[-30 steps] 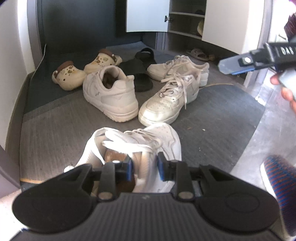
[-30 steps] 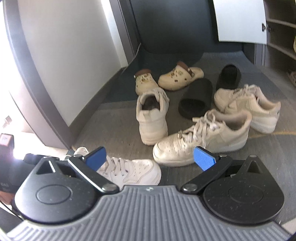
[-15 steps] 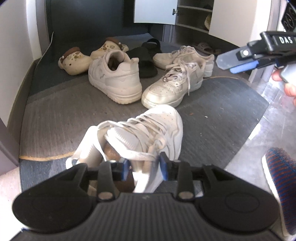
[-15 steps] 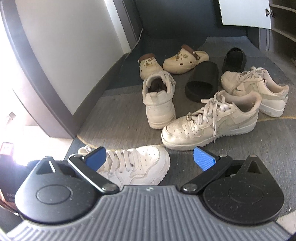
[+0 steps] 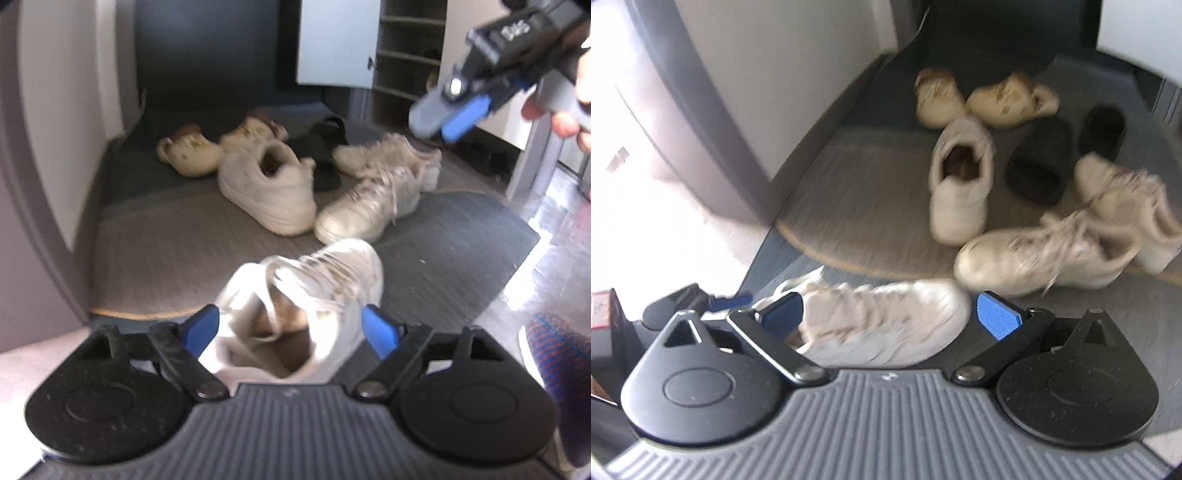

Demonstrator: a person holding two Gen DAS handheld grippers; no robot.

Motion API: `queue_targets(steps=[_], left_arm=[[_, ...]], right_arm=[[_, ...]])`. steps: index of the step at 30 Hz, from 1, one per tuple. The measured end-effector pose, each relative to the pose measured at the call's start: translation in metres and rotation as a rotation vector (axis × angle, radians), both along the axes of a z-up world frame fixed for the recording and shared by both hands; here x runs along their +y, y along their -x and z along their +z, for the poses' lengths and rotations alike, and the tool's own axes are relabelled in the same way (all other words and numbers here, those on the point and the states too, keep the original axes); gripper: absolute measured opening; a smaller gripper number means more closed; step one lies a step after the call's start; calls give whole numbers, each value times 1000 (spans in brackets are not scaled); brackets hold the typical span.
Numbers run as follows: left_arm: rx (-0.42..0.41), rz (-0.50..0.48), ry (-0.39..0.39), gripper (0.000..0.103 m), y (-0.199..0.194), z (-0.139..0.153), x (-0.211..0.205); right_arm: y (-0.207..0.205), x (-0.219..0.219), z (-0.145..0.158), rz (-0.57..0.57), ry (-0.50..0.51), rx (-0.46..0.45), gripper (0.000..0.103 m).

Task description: Organize scattered shoes

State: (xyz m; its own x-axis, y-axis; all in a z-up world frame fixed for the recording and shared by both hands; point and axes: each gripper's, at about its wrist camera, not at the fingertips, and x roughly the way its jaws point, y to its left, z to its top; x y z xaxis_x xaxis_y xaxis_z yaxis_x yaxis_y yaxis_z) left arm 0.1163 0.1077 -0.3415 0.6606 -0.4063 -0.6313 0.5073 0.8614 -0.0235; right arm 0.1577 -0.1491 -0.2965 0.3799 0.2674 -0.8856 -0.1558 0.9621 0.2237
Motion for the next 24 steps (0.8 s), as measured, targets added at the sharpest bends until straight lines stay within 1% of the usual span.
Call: queue_targets(steps=[1, 2, 3, 5, 6, 9, 11, 12, 13, 14, 17, 18, 21, 23, 24], left_arm=[[-12, 27, 11, 89, 1, 3, 8], [-20, 69, 25, 89, 2, 5, 15], [-28, 111, 38, 89, 3, 7, 23], [-41, 187, 61, 89, 6, 9, 35], [-46, 225, 72, 89, 7, 10, 41], [-34, 311, 104, 89, 2, 13, 60], [-18, 340, 120, 89, 1, 14, 67], [-16, 347, 122, 89, 2, 14, 69], [-15, 353, 123, 89, 3, 14, 71], [-19, 362, 119, 89, 5, 14, 71], [-30, 382, 105, 89, 11, 14, 72], [-30, 387, 105, 89, 11, 14, 73], [-29, 412, 115, 89, 11, 14, 75], [-35, 422, 119, 89, 10, 11, 81], [-37, 444, 123, 89, 12, 12, 84]], right_arm=[[-2, 7, -7, -30, -16, 49, 103], [-3, 9, -9, -40, -22, 63, 103], [-5, 20, -26, -117, -57, 147, 103], [-3, 28, -39, -175, -75, 181, 102], [-2, 36, -56, -245, -79, 212, 102], [0, 41, -78, -376, -92, 244, 101], [4, 41, -98, -501, -111, 270, 100], [2, 41, -99, -505, -112, 271, 97], [6, 41, -109, -562, -146, 295, 89], [9, 44, -114, -577, -153, 297, 82], [15, 52, -124, -604, -163, 297, 76], [15, 56, -128, -614, -151, 287, 75], [13, 60, -138, -669, -157, 248, 71], [15, 65, -144, -676, -122, 197, 71], [17, 67, -147, -671, -99, 174, 70]])
